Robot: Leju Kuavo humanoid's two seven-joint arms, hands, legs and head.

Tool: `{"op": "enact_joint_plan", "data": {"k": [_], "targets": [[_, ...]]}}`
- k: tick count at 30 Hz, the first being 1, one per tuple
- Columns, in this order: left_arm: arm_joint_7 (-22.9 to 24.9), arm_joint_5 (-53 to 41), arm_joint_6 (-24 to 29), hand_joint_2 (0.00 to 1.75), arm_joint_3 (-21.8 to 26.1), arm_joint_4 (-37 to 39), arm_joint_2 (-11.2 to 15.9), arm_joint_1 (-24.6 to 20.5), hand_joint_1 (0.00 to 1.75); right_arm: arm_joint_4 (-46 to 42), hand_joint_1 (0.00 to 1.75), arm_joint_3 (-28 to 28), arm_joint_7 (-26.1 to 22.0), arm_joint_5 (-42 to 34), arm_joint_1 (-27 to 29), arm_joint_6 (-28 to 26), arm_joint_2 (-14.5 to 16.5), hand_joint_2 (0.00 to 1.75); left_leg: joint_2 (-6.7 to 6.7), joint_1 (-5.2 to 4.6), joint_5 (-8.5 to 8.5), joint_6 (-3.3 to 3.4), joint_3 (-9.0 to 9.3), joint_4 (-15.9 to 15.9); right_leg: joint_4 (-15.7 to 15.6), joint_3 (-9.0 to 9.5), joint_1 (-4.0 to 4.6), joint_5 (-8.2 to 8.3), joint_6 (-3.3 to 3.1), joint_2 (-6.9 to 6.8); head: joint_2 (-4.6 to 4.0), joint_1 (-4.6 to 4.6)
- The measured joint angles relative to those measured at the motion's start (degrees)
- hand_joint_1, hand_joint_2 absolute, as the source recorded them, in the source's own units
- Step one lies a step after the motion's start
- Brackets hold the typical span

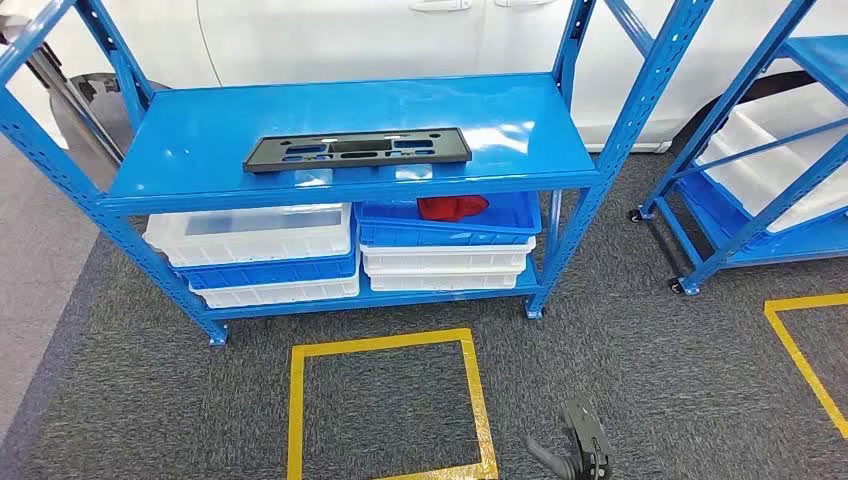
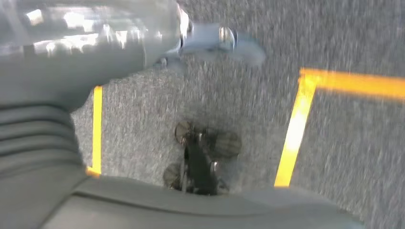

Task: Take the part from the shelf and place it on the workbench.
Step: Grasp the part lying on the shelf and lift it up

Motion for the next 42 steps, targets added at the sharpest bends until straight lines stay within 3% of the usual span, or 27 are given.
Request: {"op": "enact_joint_plan", "data": {"k": [2,4,6,9,11,13,14,15,16,18,20,23,25,26,29,30,31,32,34,36,38,40,42], "targets": [[-0.02,-0.24,0.03,0.00,0.33,0.08,-0.08,-0.03,0.00,-2.15,0.00,0.69,-0.56,-0.42,-0.25,-0.44,-0.21,0.00,0.00,0.00,-0.22,-0.18,0.05,0.24,-4.16,1.78,-0.02,2.60,-0.12,-0.09,0.00,0.01],[-0.08,-0.71,0.14,0.00,0.96,0.23,-0.20,-0.18,0.00,-6.25,0.00,2.15,-1.58,-1.04,-0.76,-1.57,-0.69,0.00,0.00,-0.11,-0.74,-0.69,-0.14,0.88,-10.88,4.64,0.13,5.48,-0.61,-0.40,0.00,0.00],[-0.15,-1.14,0.36,0.00,1.63,0.36,-0.24,-0.40,0.00,-10.24,0.00,3.79,-2.45,-1.38,-1.11,-3.14,-1.18,0.00,0.01,-0.24,-1.07,-1.29,-0.60,1.35,-13.53,5.58,0.43,5.71,-1.35,-0.54,0.00,0.00],[-0.24,-1.76,0.70,0.00,2.56,0.45,-0.24,-0.57,0.00,-16.01,0.00,6.49,-3.75,-1.62,-1.28,-5.84,-1.72,0.00,-0.05,-0.10,-1.58,-2.26,-0.92,1.87,-14.00,5.50,0.39,5.85,-2.34,-0.32,0.01,0.00],[-0.33,-2.15,0.79,0.00,3.17,0.55,-0.28,-0.70,0.00,-19.71,0.00,8.38,-4.60,-1.64,-1.57,-7.65,-1.97,0.00,-0.27,0.13,-3.88,-3.04,-2.52,5.60,-14.32,5.61,0.16,6.00,-2.88,-0.30,0.01,0.00],[-0.43,-2.60,0.83,0.00,3.78,0.68,-0.32,-0.77,0.00,-23.12,0.00,10.26,-5.39,-1.68,-2.00,-9.48,-2.21,0.00,-0.36,0.54,-7.31,-3.67,-6.08,12.93,-14.32,5.60,0.15,5.98,-3.14,-0.29,0.00,-0.01],[-0.49,-2.79,0.84,0.00,4.09,0.73,-0.32,-0.78,0.00,-24.71,0.00,11.16,-5.79,-1.75,-2.17,-10.39,-2.31,0.00,-0.36,0.76,-8.29,-3.90,-7.79,16.17,-14.30,5.60,0.14,5.96,-3.17,-0.27,0.00,-0.01],[-0.59,-2.99,0.84,0.00,4.42,0.78,-0.32,-0.80,0.00,-26.34,0.00,12.13,-6.21,-1.86,-2.33,-11.34,-2.38,0.00,-0.35,0.96,-8.17,-4.07,-8.75,17.70,-14.28,5.63,0.10,5.94,-3.16,-0.24,0.00,-0.01],[-0.69,-3.23,0.84,0.00,4.74,0.83,-0.33,-0.84,0.00,-28.04,0.00,13.16,-6.64,-2.02,-2.53,-12.30,-2.44,0.00,-0.35,1.15,-6.91,-4.20,-8.72,17.03,-14.24,5.70,0.04,5.90,-3.10,-0.18,0.00,-0.01],[-0.92,-3.70,0.83,0.00,5.36,0.90,-0.33,-1.02,0.00,-31.51,0.00,15.31,-7.53,-2.49,-3.15,-14.23,-2.48,0.00,-0.38,1.47,-2.42,-4.25,-5.88,10.01,-14.20,5.95,-0.12,5.75,-2.81,-0.04,0.00,-0.01],[-1.14,-4.21,0.82,0.00,6.02,1.00,-0.33,-1.31,0.00,-34.85,0.00,17.54,-8.37,-3.03,-4.02,-16.07,-2.57,0.00,-0.52,1.40,0.08,-3.93,-3.12,3.53,-14.13,6.05,-0.03,5.66,-2.16,0.09,0.01,-0.01],[-1.42,-5.06,0.75,0.00,7.01,1.23,-0.34,-1.67,0.00,-39.73,0.00,21.19,-9.37,-3.81,-5.66,-18.58,-2.67,0.00,-0.65,1.14,0.37,-2.85,-2.63,1.82,-14.38,5.90,0.08,5.97,-0.98,0.16,0.01,-0.01],[-1.56,-5.73,0.69,0.00,7.67,1.37,-0.44,-2.01,0.00,-42.00,0.00,24.04,-9.59,-3.92,-7.30,-19.85,-2.66,0.00,-0.58,1.23,0.84,-1.99,-2.63,1.34,-13.40,5.42,-0.04,5.19,-0.44,0.04,0.00,0.00],[-1.62,-6.07,0.68,0.00,7.94,1.44,-0.49,-2.30,0.00,-42.61,0.00,25.64,-9.58,-3.74,-8.30,-20.30,-2.66,0.00,-0.54,1.27,1.06,-1.59,-2.64,1.11,-11.36,4.48,-0.06,3.90,-0.30,-0.04,0.00,0.00],[-1.70,-7.08,0.68,0.00,8.68,1.68,-0.61,-3.07,0.00,-42.96,0.00,30.84,-9.29,-2.10,-10.74,-21.00,-2.61,0.00,-0.51,0.93,1.26,-0.99,-2.90,1.05,-0.41,-0.59,-0.01,-1.09,-0.28,-0.14,0.00,0.01],[-1.70,-7.38,0.68,0.00,8.87,1.77,-0.64,-3.19,0.00,-42.77,0.00,32.50,-9.07,-1.31,-11.30,-21.09,-2.55,0.00,-0.54,0.77,1.26,-0.93,-2.93,1.07,1.78,-1.63,0.01,-1.47,-0.34,-0.14,0.00,0.01],[-1.66,-7.64,0.68,0.00,9.02,1.85,-0.67,-3.24,0.00,-42.45,0.00,34.04,-8.80,-0.45,-11.93,-21.17,-2.45,0.00,-0.58,0.61,1.25,-0.91,-2.91,1.11,1.75,-1.64,0.04,-0.71,-0.50,-0.14,0.00,0.01],[-1.61,-7.89,0.68,0.00,9.13,1.94,-0.70,-3.28,0.00,-42.02,0.00,35.63,-8.50,0.47,-12.67,-21.27,-2.28,0.00,-0.60,0.46,1.22,-0.91,-2.85,1.14,-0.61,-0.55,0.14,1.00,-0.78,-0.15,0.00,0.01],[-1.47,-8.31,0.66,0.00,9.29,2.09,-0.88,-3.41,0.00,-40.91,0.00,38.57,-7.89,2.38,-14.37,-21.50,-1.91,0.00,-0.61,0.16,1.13,-0.99,-2.73,1.21,-8.48,3.23,0.56,4.75,-1.72,-0.26,0.00,0.01],[-1.39,-8.70,0.64,0.00,9.45,2.23,-1.08,-3.67,0.00,-39.41,0.00,41.27,-7.22,4.33,-15.98,-21.76,-1.39,0.00,-0.58,0.01,1.08,-1.34,-2.96,1.38,-13.51,5.37,1.01,6.10,-2.36,-0.45,0.01,0.00],[-1.32,-9.00,0.63,0.00,9.77,2.32,-1.14,-3.93,0.00,-37.62,0.00,43.84,-6.51,6.31,-17.35,-22.21,-0.75,0.00,-0.49,0.08,1.17,-1.88,-3.22,1.36,-14.34,5.38,1.20,6.02,-2.58,-0.44,0.01,0.00],[-1.25,-9.30,0.62,0.00,10.09,2.35,-1.13,-4.13,0.00,-35.65,0.00,46.58,-5.82,8.39,-18.79,-22.75,0.01,0.00,-0.51,0.16,0.61,-2.49,-3.42,1.91,-14.89,5.64,0.87,6.32,-3.01,-0.41,0.01,0.00],[-1.21,-9.68,0.59,0.00,10.28,2.41,-1.13,-4.32,0.00,-33.54,0.00,49.31,-5.15,10.48,-20.45,-23.27,0.95,0.00,-0.62,0.37,-1.92,-3.19,-5.31,6.22,-15.42,5.98,0.47,6.58,-3.43,-0.48,0.01,-0.01]]}}
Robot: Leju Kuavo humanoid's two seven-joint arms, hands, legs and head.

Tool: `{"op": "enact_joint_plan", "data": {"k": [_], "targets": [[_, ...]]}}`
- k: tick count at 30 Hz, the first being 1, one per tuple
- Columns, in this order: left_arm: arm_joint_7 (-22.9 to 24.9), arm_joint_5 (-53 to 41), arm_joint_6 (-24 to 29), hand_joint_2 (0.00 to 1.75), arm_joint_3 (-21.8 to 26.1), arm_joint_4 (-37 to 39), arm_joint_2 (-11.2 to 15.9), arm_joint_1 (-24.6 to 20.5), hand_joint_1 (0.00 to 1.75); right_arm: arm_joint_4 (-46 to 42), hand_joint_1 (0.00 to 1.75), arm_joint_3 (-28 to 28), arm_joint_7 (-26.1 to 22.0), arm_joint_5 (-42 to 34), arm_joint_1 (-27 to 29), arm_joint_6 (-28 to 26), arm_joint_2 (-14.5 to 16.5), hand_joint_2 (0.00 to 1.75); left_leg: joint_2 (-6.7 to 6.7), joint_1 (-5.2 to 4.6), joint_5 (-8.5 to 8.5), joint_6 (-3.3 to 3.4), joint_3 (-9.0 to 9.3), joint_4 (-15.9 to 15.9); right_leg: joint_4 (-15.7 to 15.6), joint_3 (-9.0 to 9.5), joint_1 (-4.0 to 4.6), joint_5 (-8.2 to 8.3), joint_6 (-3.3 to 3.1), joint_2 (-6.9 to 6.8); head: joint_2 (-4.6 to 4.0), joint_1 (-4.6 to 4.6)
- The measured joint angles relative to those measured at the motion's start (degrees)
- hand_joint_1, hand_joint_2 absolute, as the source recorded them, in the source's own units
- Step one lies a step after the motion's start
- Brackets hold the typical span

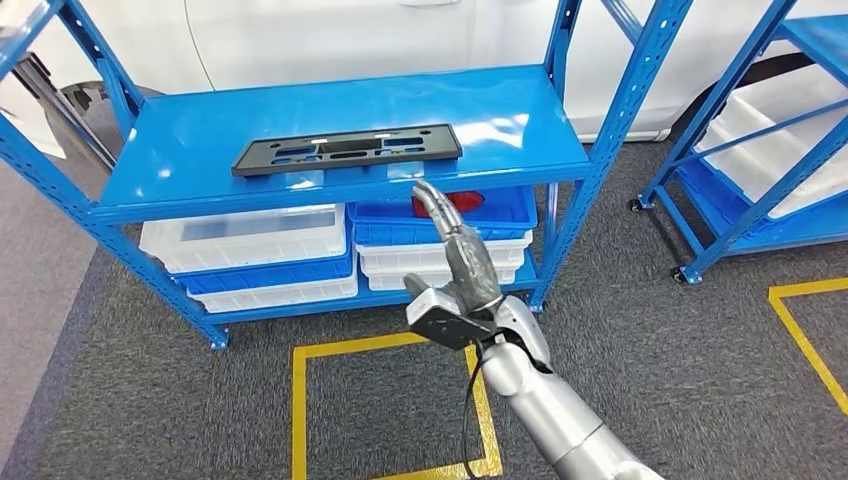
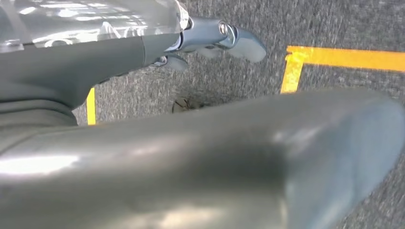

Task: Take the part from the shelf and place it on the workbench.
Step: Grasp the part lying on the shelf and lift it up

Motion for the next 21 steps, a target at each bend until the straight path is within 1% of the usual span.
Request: {"op": "enact_joint_plan", "data": {"k": [2,3,4,5,6,7,8,9,10,11,12,13,14,15,17,18,19,20,21], "targets": [[0.04,-0.33,-0.02,0.00,0.20,0.10,-0.03,-0.05,0.00,2.35,0.00,2.67,0.68,2.04,-1.47,-0.50,0.83,0.00,-0.02,0.47,-3.26,-0.72,-3.71,7.63,-0.04,0.02,-0.02,0.00,-0.17,0.00,-0.01,-0.01],[0.08,-0.46,-0.02,0.00,0.28,0.14,-0.02,-0.04,0.00,3.56,0.00,3.93,1.02,3.02,-2.07,-0.69,1.18,0.00,-0.02,0.74,-4.00,-1.03,-5.23,10.49,-0.03,0.02,-0.04,-0.01,-0.17,0.01,-0.01,-0.01],[0.12,-0.58,-0.03,0.00,0.36,0.15,-0.02,-0.03,0.00,4.77,0.00,5.18,1.36,4.00,-2.64,-0.92,1.49,0.00,-0.01,1.01,-3.66,-1.31,-5.87,11.42,-0.02,0.05,-0.08,-0.04,-0.12,0.03,-0.01,-0.01],[0.16,-0.73,-0.05,0.00,0.41,0.16,-0.01,-0.05,0.00,5.94,0.00,6.44,1.71,4.99,-3.23,-1.15,1.82,0.00,-0.01,1.28,-2.17,-1.55,-5.33,9.92,0.02,0.12,-0.18,-0.10,-0.02,0.06,-0.01,-0.01],[0.19,-0.89,-0.08,0.00,0.47,0.16,0.01,-0.10,0.00,7.05,0.00,7.69,2.02,5.96,-3.91,-1.38,2.17,0.00,0.00,1.54,-0.01,-1.75,-3.82,6.52,0.12,0.22,-0.31,-0.21,0.16,0.11,0.00,-0.01],[0.20,-1.05,-0.15,0.00,0.57,0.18,0.01,-0.16,0.00,8.23,0.00,9.04,2.38,7.02,-4.73,-1.66,2.56,0.00,-0.02,1.77,1.95,-1.94,-1.92,2.36,0.25,0.27,-0.40,-0.36,0.45,0.16,0.00,0.00],[0.23,-1.26,-0.25,0.00,0.70,0.23,0.00,-0.28,0.00,9.39,0.00,10.39,2.77,8.10,-5.63,-1.93,2.93,0.00,-0.11,1.81,3.29,-1.88,-0.21,-1.32,0.49,0.21,-0.39,-0.50,0.82,0.26,0.00,0.00],[0.27,-1.40,-0.35,0.00,0.85,0.29,-0.01,-0.39,0.00,10.51,0.00,11.64,3.16,9.18,-6.51,-2.21,3.26,0.00,-0.20,1.78,3.88,-1.64,0.81,-3.60,0.64,0.11,-0.32,-0.56,1.22,0.33,0.00,0.01],[0.32,-1.53,-0.44,0.00,1.00,0.35,-0.02,-0.49,0.00,11.63,0.00,12.85,3.64,10.34,-7.29,-2.47,3.54,0.00,-0.30,1.67,3.85,-1.28,1.17,-4.53,0.69,-0.01,-0.19,-0.55,1.61,0.37,0.00,0.02],[0.37,-1.66,-0.51,0.00,1.12,0.40,-0.03,-0.56,0.00,12.74,0.00,13.97,4.16,11.53,-7.93,-2.75,3.76,0.00,-0.37,1.50,3.80,-0.78,1.13,-4.64,0.68,-0.08,-0.11,-0.49,1.97,0.40,0.00,0.02],[0.39,-1.75,-0.56,0.00,1.22,0.43,-0.04,-0.57,0.00,13.89,0.00,15.01,4.74,12.77,-8.51,-3.03,3.99,0.00,-0.36,1.55,3.90,-0.32,1.03,-4.62,0.63,-0.10,-0.16,-0.52,2.33,0.36,0.00,0.02],[0.40,-1.86,-0.60,0.00,1.30,0.44,-0.04,-0.60,0.00,15.07,0.00,15.95,5.38,13.99,-9.05,-3.35,4.21,0.00,-0.36,1.57,4.00,0.07,1.01,-4.68,0.96,-0.23,-0.23,-0.84,2.61,0.33,0.00,0.02],[0.40,-1.99,-0.63,0.00,1.35,0.45,-0.04,-0.67,0.00,16.26,0.00,16.82,6.03,15.17,-9.60,-3.72,4.43,0.00,-0.33,1.59,4.11,0.50,1.00,-4.79,2.26,-0.80,-0.34,-1.74,2.82,0.30,-0.01,0.02],[0.40,-2.09,-0.67,0.00,1.38,0.46,-0.03,-0.77,0.00,17.45,0.00,17.61,6.67,16.30,-10.13,-4.09,4.65,0.00,-0.30,1.60,4.20,0.87,0.98,-4.89,4.75,-1.94,-0.40,-3.21,2.95,0.27,0.00,0.02],[0.40,-2.23,-0.71,0.00,1.43,0.46,-0.03,-0.97,0.00,20.20,0.00,19.28,8.13,18.72,-10.94,-4.87,5.00,0.00,-0.26,1.31,4.21,1.33,0.87,-4.88,12.76,-5.73,-0.38,-6.85,2.96,0.25,0.00,0.02],[0.42,-2.28,-0.73,0.00,1.44,0.46,-0.03,-1.02,0.00,21.75,0.00,20.14,8.98,20.03,-11.20,-5.23,5.13,0.00,-0.27,1.15,4.19,1.44,0.85,-4.86,16.14,-7.42,-0.34,-7.88,2.91,0.25,0.00,0.02],[0.44,-2.35,-0.74,0.00,1.45,0.47,-0.03,-1.04,0.00,23.33,0.00,21.02,9.95,21.39,-11.45,-5.53,5.29,0.00,-0.28,0.99,4.18,1.51,0.85,-4.83,17.79,-8.31,-0.28,-7.89,2.78,0.25,-0.01,0.02],[0.47,-2.43,-0.76,0.00,1.46,0.48,-0.03,-1.04,0.00,24.77,0.00,21.80,10.91,22.68,-11.76,-5.79,5.47,0.00,-0.31,0.86,4.16,1.56,0.86,-4.78,17.05,-8.10,-0.17,-6.79,2.54,0.25,-0.01,0.02],[0.50,-2.53,-0.77,0.00,1.48,0.48,-0.04,-1.07,0.00,26.08,0.00,22.53,11.91,23.95,-12.19,-6.02,5.69,0.00,-0.33,0.74,4.13,1.57,0.89,-4.72,14.12,-6.82,0.00,-4.87,2.15,0.25,-0.01,0.02]]}}
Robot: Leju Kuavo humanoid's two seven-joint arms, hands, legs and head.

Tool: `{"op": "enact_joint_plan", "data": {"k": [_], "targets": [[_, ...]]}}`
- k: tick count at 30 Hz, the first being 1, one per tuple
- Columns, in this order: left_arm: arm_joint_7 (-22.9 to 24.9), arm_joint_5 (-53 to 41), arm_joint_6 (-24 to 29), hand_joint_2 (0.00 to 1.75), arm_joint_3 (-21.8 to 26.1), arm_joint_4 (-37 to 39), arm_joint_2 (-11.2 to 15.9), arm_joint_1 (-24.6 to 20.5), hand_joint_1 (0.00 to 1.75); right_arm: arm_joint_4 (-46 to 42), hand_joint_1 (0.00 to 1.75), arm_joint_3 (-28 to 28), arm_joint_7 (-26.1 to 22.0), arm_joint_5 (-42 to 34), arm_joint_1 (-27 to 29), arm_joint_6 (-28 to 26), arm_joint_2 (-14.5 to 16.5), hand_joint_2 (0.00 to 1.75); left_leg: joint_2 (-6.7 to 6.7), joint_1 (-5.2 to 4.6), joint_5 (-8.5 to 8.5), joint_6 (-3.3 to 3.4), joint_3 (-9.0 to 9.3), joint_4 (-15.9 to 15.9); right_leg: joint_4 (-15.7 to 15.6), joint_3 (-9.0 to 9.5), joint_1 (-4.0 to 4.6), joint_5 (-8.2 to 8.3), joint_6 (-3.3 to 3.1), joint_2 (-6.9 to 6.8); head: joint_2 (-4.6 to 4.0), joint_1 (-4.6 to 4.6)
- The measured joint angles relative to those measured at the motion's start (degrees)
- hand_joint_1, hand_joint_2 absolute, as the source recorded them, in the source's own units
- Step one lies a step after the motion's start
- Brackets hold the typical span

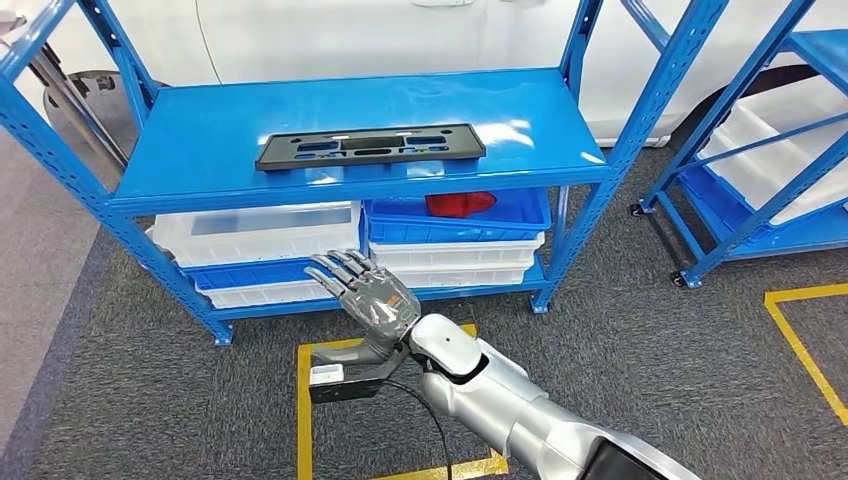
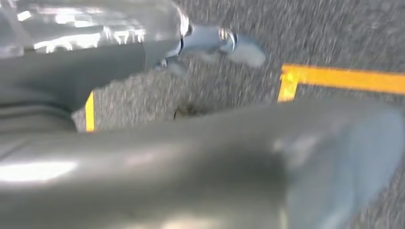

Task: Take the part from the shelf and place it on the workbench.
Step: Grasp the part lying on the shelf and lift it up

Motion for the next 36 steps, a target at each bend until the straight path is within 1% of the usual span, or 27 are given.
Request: {"op": "enact_joint_plan", "data": {"k": [1,3,5,7,8,9,11,12,13,14,15,16,17,18,19,22,23,24,25,27,28,29,30,32,33,34,36], "targets": [[0.02,-0.10,-0.02,0.00,0.01,0.03,-0.05,-0.06,0.00,1.22,0.00,0.68,1.08,1.24,-0.56,-0.26,0.27,0.00,0.00,-0.08,-0.03,-0.02,0.01,0.05,-4.15,1.87,0.28,2.07,-0.56,-0.05,0.00,0.00],[0.04,-0.27,-0.03,0.00,0.02,0.15,-0.16,-0.28,0.00,3.54,0.00,2.00,3.41,3.62,-1.79,-0.69,0.76,0.00,0.03,-0.37,-0.11,-0.26,-0.13,0.20,-10.98,4.91,0.81,4.42,-1.39,-0.19,0.00,-0.01],[0.06,-0.37,-0.04,0.00,0.04,0.25,-0.22,-0.47,0.00,5.73,0.00,3.31,6.09,5.82,-2.66,-0.91,1.09,0.00,0.09,-0.45,-0.08,-0.75,-0.27,0.18,-12.88,5.62,1.11,4.57,-1.59,-0.19,0.01,-0.01],[0.06,-0.45,-0.03,0.00,0.04,0.25,-0.21,-0.50,0.00,7.07,0.00,4.09,8.67,7.44,-3.04,-1.02,1.24,0.00,0.16,-0.39,-0.24,-1.33,-0.28,0.27,-13.35,5.76,0.87,4.87,-1.84,-0.09,0.02,-0.01],[0.05,-0.48,-0.02,0.00,0.04,0.25,-0.21,-0.50,0.00,7.52,0.00,4.22,9.93,8.08,-3.29,-1.13,1.35,0.00,0.17,-0.38,-0.95,-1.60,-0.63,1.17,-13.62,5.90,0.66,5.03,-2.07,-0.08,0.02,-0.01],[0.04,-0.50,-0.01,0.00,0.04,0.25,-0.21,-0.51,0.00,8.07,0.00,4.25,11.18,8.70,-3.67,-1.27,1.52,0.00,0.16,-0.32,-2.25,-1.90,-1.50,3.22,-13.88,6.03,0.44,5.18,-2.28,-0.08,0.01,-0.01],[0.03,-0.56,0.01,0.00,0.04,0.25,-0.22,-0.53,0.00,9.95,0.00,4.34,14.07,10.15,-4.71,-1.60,1.90,0.00,0.15,-0.01,-5.83,-2.45,-4.77,10.38,-13.98,6.11,0.36,5.22,-2.49,-0.10,0.00,-0.02],[0.03,-0.59,0.01,0.00,0.05,0.25,-0.22,-0.51,0.00,11.08,0.00,4.38,15.53,10.85,-5.16,-1.78,2.00,0.00,0.15,0.16,-7.09,-2.71,-6.48,13.93,-13.98,6.12,0.36,5.21,-2.50,-0.10,0.00,-0.02],[0.03,-0.62,0.02,0.00,0.08,0.25,-0.19,-0.49,0.00,12.17,0.00,4.39,17.09,11.52,-5.57,-2.04,2.06,0.00,0.15,0.33,-7.38,-2.93,-7.55,15.98,-13.96,6.13,0.35,5.18,-2.48,-0.09,0.00,-0.02],[0.03,-0.64,0.03,0.00,0.11,0.25,-0.14,-0.48,0.00,13.21,0.00,4.36,18.63,12.11,-6.02,-2.43,2.09,0.00,0.16,0.49,-6.59,-3.11,-7.63,15.91,-13.92,6.15,0.30,5.12,-2.41,-0.06,0.00,-0.02],[0.03,-0.65,0.05,0.00,0.15,0.25,-0.07,-0.49,0.00,14.25,0.00,4.28,20.15,12.66,-6.62,-2.94,2.16,0.00,0.17,0.67,-4.85,-3.25,-6.65,13.66,-13.82,6.19,0.21,5.03,-2.27,-0.01,0.00,-0.02],[0.03,-0.66,0.06,0.00,0.19,0.25,0.00,-0.53,0.00,15.23,0.00,4.14,21.70,13.17,-7.35,-3.58,2.29,0.00,0.17,0.86,-2.66,-3.35,-4.87,9.85,-13.66,6.23,0.12,4.88,-2.04,0.08,0.00,-0.02],[0.03,-0.67,0.06,0.00,0.22,0.25,0.05,-0.59,0.00,16.22,0.00,3.89,23.22,13.65,-8.17,-4.35,2.42,0.00,0.15,0.92,-1.19,-3.40,-3.00,6.05,-13.43,6.20,0.14,4.69,-1.72,0.17,0.00,-0.02],[0.02,-0.67,0.07,0.00,0.26,0.26,0.08,-0.66,0.00,17.18,0.00,3.54,24.70,14.07,-9.02,-5.17,2.58,0.00,0.09,0.91,-0.29,-3.17,-1.57,3.06,-13.17,6.09,0.21,4.54,-1.37,0.26,0.01,-0.02],[0.01,-0.68,0.06,0.00,0.29,0.27,0.08,-0.70,0.00,18.07,0.00,3.11,26.07,14.41,-9.80,-6.01,2.73,0.00,0.03,0.84,-0.09,-2.86,-0.83,1.41,-13.00,5.97,0.31,4.46,-1.02,0.32,0.01,-0.01],[0.00,-0.69,0.07,0.00,0.37,0.29,0.09,-0.66,0.00,20.58,0.00,1.31,29.72,15.24,-11.64,-8.81,3.10,0.00,-0.09,0.68,-0.34,-1.49,-0.73,0.86,-12.90,5.83,0.32,4.36,-0.09,0.28,0.01,0.00],[-0.01,-0.69,0.07,0.00,0.39,0.29,0.10,-0.67,0.00,21.25,0.00,0.63,30.78,15.43,-12.17,-9.80,3.22,0.00,-0.09,0.69,-0.31,-1.06,-0.68,0.79,-12.24,5.57,0.22,3.88,0.20,0.23,0.01,0.00],[-0.03,-0.69,0.08,0.00,0.40,0.29,0.11,-0.70,0.00,21.72,0.00,0.09,31.58,15.54,-12.63,-10.62,3.32,0.00,-0.08,0.71,-0.29,-0.66,-0.61,0.70,-10.56,4.80,0.13,2.90,0.44,0.20,0.01,0.00],[-0.05,-0.69,0.08,0.00,0.41,0.29,0.14,-0.73,0.00,21.99,0.00,-0.33,32.14,15.60,-12.94,-11.30,3.36,0.00,-0.05,0.68,-0.32,-0.34,-0.54,0.64,-7.74,3.42,0.05,1.49,0.59,0.17,0.00,0.00],[-0.10,-0.69,0.09,0.00,0.42,0.29,0.19,-0.77,0.00,22.33,0.00,-1.06,32.49,15.64,-13.11,-12.06,3.38,0.00,0.00,0.44,-0.50,0.09,-0.47,0.66,0.02,-0.73,0.05,-1.51,0.67,0.17,0.00,0.00],[-0.12,-0.69,0.09,0.00,0.44,0.29,0.21,-0.76,0.00,22.53,0.00,-1.71,32.53,15.69,-13.09,-12.42,3.38,0.00,-0.01,0.29,-0.59,0.23,-0.40,0.67,2.88,-2.47,0.05,-2.09,0.62,0.17,0.00,0.00],[-0.14,-0.69,0.09,0.00,0.47,0.29,0.22,-0.73,0.00,22.73,0.00,-2.62,32.53,15.87,-13.10,-12.85,3.39,0.00,-0.06,0.14,-0.69,0.33,-0.30,0.68,4.02,-3.39,0.07,-1.74,0.50,0.17,0.00,0.00],[-0.17,-0.69,0.08,0.00,0.52,0.29,0.23,-0.69,0.00,22.81,0.00,-3.77,32.47,16.18,-13.16,-13.34,3.39,0.00,-0.13,-0.03,-0.83,0.39,-0.08,0.69,2.44,-2.96,0.15,-0.09,0.21,0.17,0.00,0.00],[-0.26,-0.71,0.04,0.00,0.60,0.33,0.18,-0.61,0.00,22.59,0.00,-6.20,32.02,17.10,-13.38,-14.12,3.39,0.00,-0.24,-0.31,-1.23,0.38,0.52,0.67,-5.16,0.32,0.59,4.36,-0.83,0.14,0.00,0.00],[-0.33,-0.75,0.01,0.00,0.63,0.38,0.15,-0.64,0.00,22.31,0.00,-7.33,31.59,17.57,-13.48,-14.33,3.40,0.00,-0.27,-0.45,-1.44,0.25,0.71,0.69,-9.08,2.04,0.85,5.88,-1.32,0.08,0.00,0.00],[-0.39,-0.80,-0.02,0.00,0.66,0.44,0.12,-0.69,0.00,21.95,0.00,-8.33,31.09,17.97,-13.52,-14.44,3.43,0.00,-0.26,-0.48,-1.58,0.05,0.76,0.65,-11.40,3.06,1.09,6.48,-1.62,0.03,0.00,0.00],[-0.46,-0.86,-0.06,0.00,0.69,0.51,0.12,-0.78,0.00,21.18,0.00,-10.22,30.10,18.44,-13.48,-14.60,3.49,0.00,-0.22,-0.46,-1.72,-0.48,0.78,0.45,-12.80,3.59,1.33,6.27,-1.76,0.02,0.01,0.00]]}}
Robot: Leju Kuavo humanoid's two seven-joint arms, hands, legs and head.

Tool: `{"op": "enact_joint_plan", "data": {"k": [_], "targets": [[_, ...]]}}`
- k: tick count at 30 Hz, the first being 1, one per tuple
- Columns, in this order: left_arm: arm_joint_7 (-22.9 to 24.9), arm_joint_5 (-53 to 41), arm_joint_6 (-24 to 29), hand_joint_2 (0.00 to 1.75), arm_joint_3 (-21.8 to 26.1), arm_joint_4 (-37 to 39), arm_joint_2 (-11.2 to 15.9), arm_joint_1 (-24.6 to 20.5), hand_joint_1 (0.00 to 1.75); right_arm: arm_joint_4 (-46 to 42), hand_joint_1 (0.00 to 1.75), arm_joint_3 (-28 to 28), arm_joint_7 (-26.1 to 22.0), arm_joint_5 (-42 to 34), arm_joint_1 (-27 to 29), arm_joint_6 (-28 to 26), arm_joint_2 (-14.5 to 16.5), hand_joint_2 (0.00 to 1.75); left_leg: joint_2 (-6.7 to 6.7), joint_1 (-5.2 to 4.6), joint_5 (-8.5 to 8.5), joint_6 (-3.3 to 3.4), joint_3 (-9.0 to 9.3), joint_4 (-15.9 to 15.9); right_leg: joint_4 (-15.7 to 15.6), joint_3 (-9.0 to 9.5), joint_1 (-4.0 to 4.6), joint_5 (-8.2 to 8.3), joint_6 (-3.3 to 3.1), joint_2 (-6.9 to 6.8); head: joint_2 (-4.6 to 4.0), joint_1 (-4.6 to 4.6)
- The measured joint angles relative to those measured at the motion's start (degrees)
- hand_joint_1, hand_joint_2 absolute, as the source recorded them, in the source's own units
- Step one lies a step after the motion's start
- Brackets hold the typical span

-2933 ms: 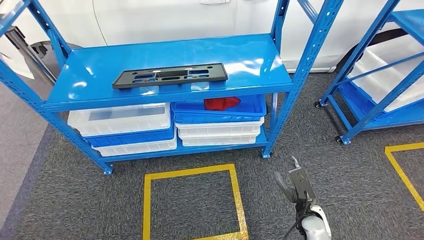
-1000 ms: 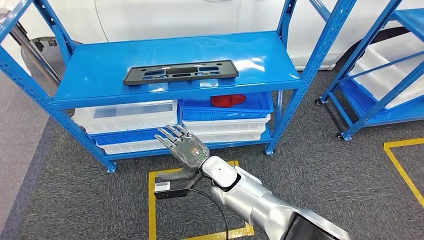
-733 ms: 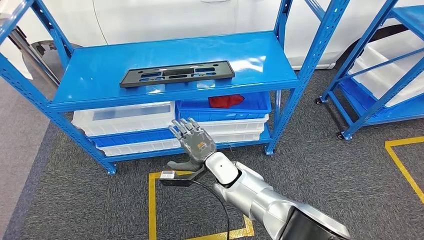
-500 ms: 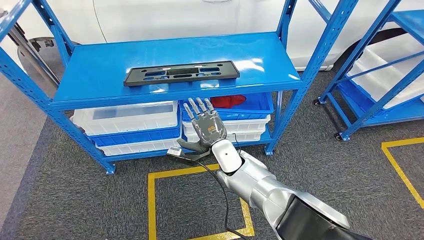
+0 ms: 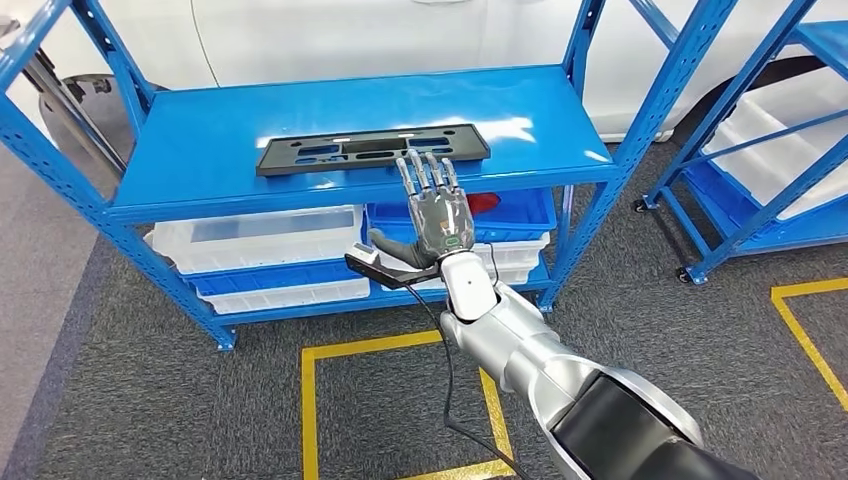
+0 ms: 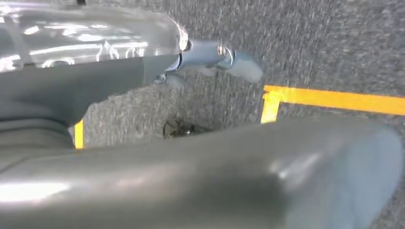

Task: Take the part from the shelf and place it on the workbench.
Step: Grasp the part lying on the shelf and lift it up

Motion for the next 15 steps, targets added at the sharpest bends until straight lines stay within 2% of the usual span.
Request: {"op": "enact_joint_plan", "data": {"k": [3,5,7,8,9,11,12,13,15], "targets": [[-0.02,0.00,-0.02,0.00,0.01,0.00,0.08,-0.01,0.00,-1.08,0.00,-2.67,-2.12,-0.37,0.11,-0.10,0.27,0.00,0.11,0.00,-0.97,-0.89,-0.11,0.98,-1.32,1.23,-0.66,0.10,-0.31,0.04,0.01,-0.01],[-0.04,-0.05,-0.04,0.00,0.02,0.00,0.11,-0.04,0.00,-1.46,0.00,-4.19,-5.16,-1.55,0.22,-0.16,0.76,0.87,0.13,0.22,-3.50,-1.48,-2.80,6.60,-1.95,2.11,-0.90,-0.05,-0.58,-0.02,0.00,-0.02],[-0.03,-0.14,-0.02,0.00,0.03,0.00,0.13,-0.01,0.00,-1.44,0.00,-5.44,-9.07,-2.63,0.77,-0.16,1.46,1.75,0.13,0.59,-5.70,-1.99,-7.00,13.71,-1.91,2.51,-0.93,-0.44,-0.71,-0.01,-0.01,-0.02],[-0.04,-0.18,0.00,0.00,0.03,0.00,0.15,0.02,0.00,-1.29,0.00,-5.89,-10.75,-2.71,1.15,-0.16,1.82,1.75,0.14,0.77,-5.40,-2.23,-8.23,15.20,-1.85,2.73,-0.96,-0.68,-0.64,0.04,0.00,-0.02],[-0.06,-0.21,0.01,0.00,0.03,0.00,0.20,0.03,0.00,-1.06,0.00,-6.19,-11.99,-2.43,1.46,-0.15,2.22,1.75,0.14,0.95,-3.98,-2.44,-8.39,14.52,-1.75,3.00,-1.04,-0.97,-0.51,0.10,-0.01,-0.02],[-0.15,-0.27,0.02,0.00,0.03,0.01,0.28,0.01,0.00,-0.27,0.00,-6.40,-13.38,-1.16,1.75,0.10,3.17,1.75,0.19,1.36,0.71,-2.78,-5.98,7.74,-1.39,3.62,-1.24,-1.75,-0.03,0.22,-0.01,-0.01],[-0.18,-0.32,0.02,0.00,0.02,0.02,0.31,-0.04,0.00,0.24,0.00,-6.43,-13.74,-0.34,1.78,0.44,3.75,1.75,0.18,1.39,2.28,-2.82,-4.38,4.07,-1.09,3.78,-1.20,-2.17,0.30,0.29,-0.01,-0.01],[-0.20,-0.40,0.02,0.00,0.02,0.03,0.31,-0.09,0.00,0.75,0.00,-6.43,-13.93,0.50,1.86,0.91,4.31,1.75,0.15,1.43,3.08,-2.60,-3.29,1.58,-0.88,3.83,-1.11,-2.49,0.63,0.37,0.00,-0.01],[-0.23,-0.56,0.02,0.00,0.01,0.04,0.29,-0.16,0.00,1.58,0.00,-6.42,-14.11,2.05,2.22,2.13,5.21,1.75,0.02,1.24,2.71,-1.81,-2.62,0.24,-0.67,3.74,-0.87,-2.81,1.15,0.48,0.00,-0.01]]}}
